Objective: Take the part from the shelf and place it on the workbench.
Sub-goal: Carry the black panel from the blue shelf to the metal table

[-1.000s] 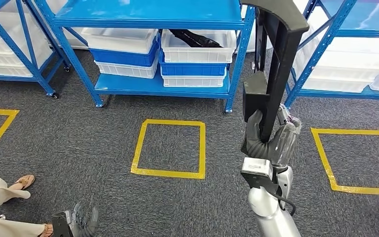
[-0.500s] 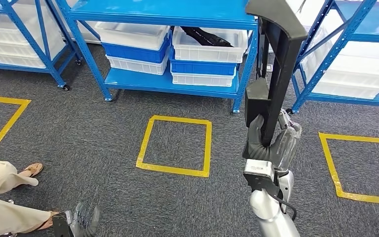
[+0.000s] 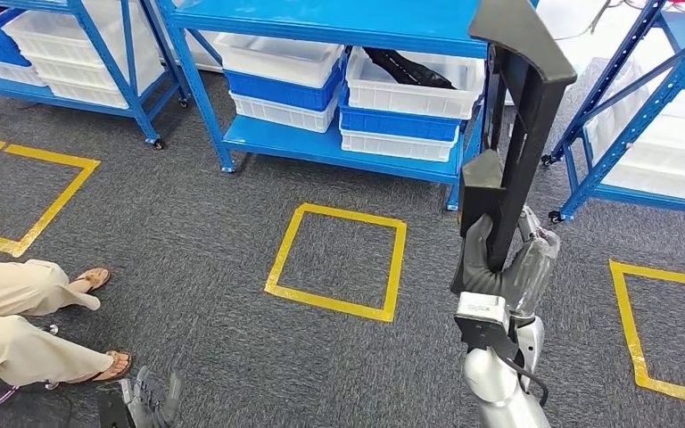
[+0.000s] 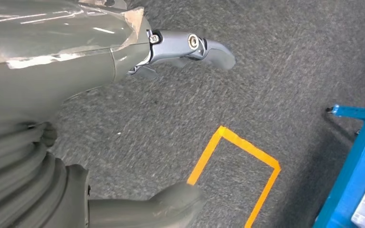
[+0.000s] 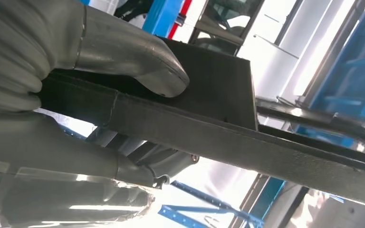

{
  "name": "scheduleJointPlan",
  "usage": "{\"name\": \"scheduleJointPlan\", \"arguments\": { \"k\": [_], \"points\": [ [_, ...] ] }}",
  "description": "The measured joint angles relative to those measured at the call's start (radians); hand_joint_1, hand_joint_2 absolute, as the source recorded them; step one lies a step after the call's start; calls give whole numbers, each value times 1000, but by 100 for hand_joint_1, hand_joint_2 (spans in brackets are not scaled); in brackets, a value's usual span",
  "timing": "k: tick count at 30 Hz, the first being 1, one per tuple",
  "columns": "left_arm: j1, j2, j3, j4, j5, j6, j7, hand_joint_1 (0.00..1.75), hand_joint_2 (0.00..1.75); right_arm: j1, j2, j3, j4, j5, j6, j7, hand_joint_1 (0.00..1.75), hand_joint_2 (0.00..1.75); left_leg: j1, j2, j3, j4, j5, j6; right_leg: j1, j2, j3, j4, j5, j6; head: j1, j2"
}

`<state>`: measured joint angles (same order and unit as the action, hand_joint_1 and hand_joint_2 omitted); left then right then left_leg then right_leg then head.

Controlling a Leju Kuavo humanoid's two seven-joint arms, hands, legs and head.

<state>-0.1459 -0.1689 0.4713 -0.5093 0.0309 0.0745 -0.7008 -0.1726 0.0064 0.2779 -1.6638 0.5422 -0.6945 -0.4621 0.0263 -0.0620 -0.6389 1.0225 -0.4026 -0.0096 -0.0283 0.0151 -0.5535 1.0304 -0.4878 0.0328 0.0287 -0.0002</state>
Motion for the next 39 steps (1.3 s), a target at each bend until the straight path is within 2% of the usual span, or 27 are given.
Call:
{"name": "scheduleJointPlan", "arguments": {
  "k": [2, 3, 5, 6, 7, 8, 10, 12, 13, 15, 17, 19, 20, 21, 22, 23, 24, 26, 27, 28, 29, 31, 33, 35, 37, 38, 39],
  "points": [
    [4, 1, 7, -3, 1, -6, 0, 0, 175, 0, 0, -2, 1, 16, -1, 0, 175, 175, 3, 25, -22, 50, -36, -6, -1, -11, -2, -2, 7, -17, -3, 0],
    [4, 2, 9, -4, 0, -9, 0, 0, 175, 1, 1, -5, 0, 29, -1, 1, 175, 175, 3, 41, -45, 106, -70, -8, 1, -17, -4, -2, 9, -23, -4, 0],
    [4, 5, 11, -6, -2, -13, 0, 0, 175, 11, 1, -14, 0, 61, -2, 5, 175, 175, 3, 54, -100, 238, -135, -10, 9, -31, -10, -2, 11, -31, -6, 0],
    [5, 6, 11, -6, -4, -15, 0, 0, 175, 19, 1, -19, -2, 78, -2, 9, 175, 175, 3, 56, -114, 277, -149, -10, 12, -39, -13, -2, 12, -33, -6, 0],
    [5, 7, 11, -6, -6, -17, 0, 0, 175, 26, 1, -26, -5, 94, -2, 12, 175, 175, 2, 57, -108, 277, -144, -7, 16, -46, -15, -1, 13, -34, -7, 0],
    [4, 8, 11, -5, -9, -19, 0, 0, 175, 32, 1, -32, -9, 110, -2, 15, 175, 175, 1, 60, -82, 240, -124, -1, 19, -54, -16, -1, 14, -35, -7, 0],
    [-1, 10, 11, -5, -16, -22, 0, 0, 175, 41, 1, -45, -25, 147, -2, 21, 175, 175, -8, 86, 3, 104, -77, 17, 24, -67, -16, -1, 14, -35, -7, 0],
    [-11, 9, 10, -4, -23, -21, 0, 0, 175, 47, 2, -57, -46, 197, -3, 33, 175, 175, -21, 108, 48, 24, -62, 30, 28, -80, -17, -1, 15, -33, -6, 0],
    [-15, 9, 9, -3, -26, -20, 0, 0, 175, 51, 4, -61, -58, 228, -3, 42, 175, 175, -26, 109, 49, 16, -64, 33, 30, -87, -17, -1, 16, -31, -6, 0],
    [-18, 9, 8, -1, -30, -16, 0, 0, 175, 60, 10, -68, -79, 282, -3, 60, 175, 175, -27, 95, 49, 6, -56, 40, 29, -95, -17, -1, 16, -25, -6, 0],
    [-20, 8, 8, 1, -31, -14, 0, 0, 175, 66, 15, -73, -97, 315, -3, 74, 175, 175, -22, 86, 53, -9, -44, 48, 28, -79, -25, 11, 6, -19, -5, 0],
    [-25, 6, 8, 3, -31, -15, 0, 0, 175, 74, 16, -79, -116, 331, -3, 83, 175, 175, -18, 76, 53, -16, -37, 53, 25, -44, -60, 84, -34, -22, -4, 0],
    [-27, 6, 8, 4, -31, -16, 0, 0, 175, 80, 16, -82, -125, 335, -3, 87, 175, 175, -18, 68, 50, -17, -35, 55, 23, -31, -88, 148, -64, -25, -4, 0],
    [-28, 5, 8, 4, -31, -18, 0, 0, 175, 87, 16, -84, -132, 339, -3, 90, 175, 175, -17, 59, 48, -17, -33, 55, 21, -24, -117, 214, -89, -25, -3, 0],
    [-28, 5, 8, 5, -31, -19, 0, 0, 175, 93, 16, -86, -136, 340, -3, 91, 175, 175, -17, 51, 47, -16, -33, 54, 18, -23, -138, 260, -103, -22, -4, 0],
    [-27, 5, 8, 6, -31, -20, 0, 0, 175, 98, 16, -88, -139, 342, -3, 92, 175, 175, -17, 41, 46, -16, -32, 53, 15, -22, -142, 272, -102, -15, -4, 0],
    [-26, 4, 8, 6, -31, -20, 0, 0, 175, 102, 16, -89, -142, 342, -3, 92, 175, 175, -16, 32, 45, -14, -31, 51, 12, -21, -124, 239, -84, -5, -4, 0],
    [-27, 4, 8, 7, -31, -20, 0, 0, 175, 104, 16, -92, -150, 343, -3, 92, 175, 175, -15, 15, 44, -9, -31, 44, 1, -1, -58, 104, -31, 16, -4, 0],
    [-27, 4, 8, 7, -31, -20, 0, 0, 175, 104, 17, -93, -153, 343, -3, 92, 175, 175, -16, 7, 41, -4, -32, 38, -2, 10, -29, 46, -12, 19, -4, 0],
    [-28, 3, 8, 7, -31, -20, 0, 0, 175, 105, 17, -94, -156, 344, -3, 93, 175, 175, -17, 0, 36, -1, -32, 31, -3, 18, -14, 13, -2, 17, -5, 0],
    [-28, 3, 8, 7, -31, -20, 0, 0, 175, 106, 17, -95, -157, 344, -3, 93, 175, 175, -17, -5, 31, 0, -30, 24, 0, 22, -10, 2, 0, 12, -6, 0],
    [-27, 3, 8, 7, -31, -20, 0, 0, 175, 108, 18, -97, -161, 344, -3, 93, 175, 175, -13, -11, 24, 0, -26, 14, 2, 10, -11, 0, 6, -1, -6, 0],
    [-27, 4, 8, 7, -31, -20, 0, 0, 175, 108, 20, -98, -165, 344, -3, 94, 175, 175, -8, 11, 9, 30, -46, 6, -1, -1, -10, -3, 11, -14, -8, 0],
    [-28, 3, 8, 7, -29, -21, 0, 0, 175, 109, 23, -99, -168, 345, -3, 94, 175, 175, -6, 43, -39, 134, -103, -2, 2, -15, -11, -4, 12, -26, -12, 0],
    [-26, 3, 8, 7, -25, -23, 0, 0, 175, 110, 25, -100, -169, 349, -3, 95, 175, 175, -5, 54, -97, 254, -152, -6, 9, -31, -12, -4, 12, -31, -13, 0],
    [-24, 3, 8, 7, -23, -24, 0, 0, 175, 111, 26, -100, -169, 352, -3, 97, 175, 175, -6, 56, -109, 279, -154, -6, 11, -39, -12, -4, 11, -32, -14, 0],
    [-23, 3, 8, 7, -22, -26, 0, 0, 175, 111, 26, -100, -169, 355, -3, 99, 175, 175, -6, 58, -101, 262, -137, -3, 13, -46, -12, -3, 11, -32, -14, 0]
  ]
}}
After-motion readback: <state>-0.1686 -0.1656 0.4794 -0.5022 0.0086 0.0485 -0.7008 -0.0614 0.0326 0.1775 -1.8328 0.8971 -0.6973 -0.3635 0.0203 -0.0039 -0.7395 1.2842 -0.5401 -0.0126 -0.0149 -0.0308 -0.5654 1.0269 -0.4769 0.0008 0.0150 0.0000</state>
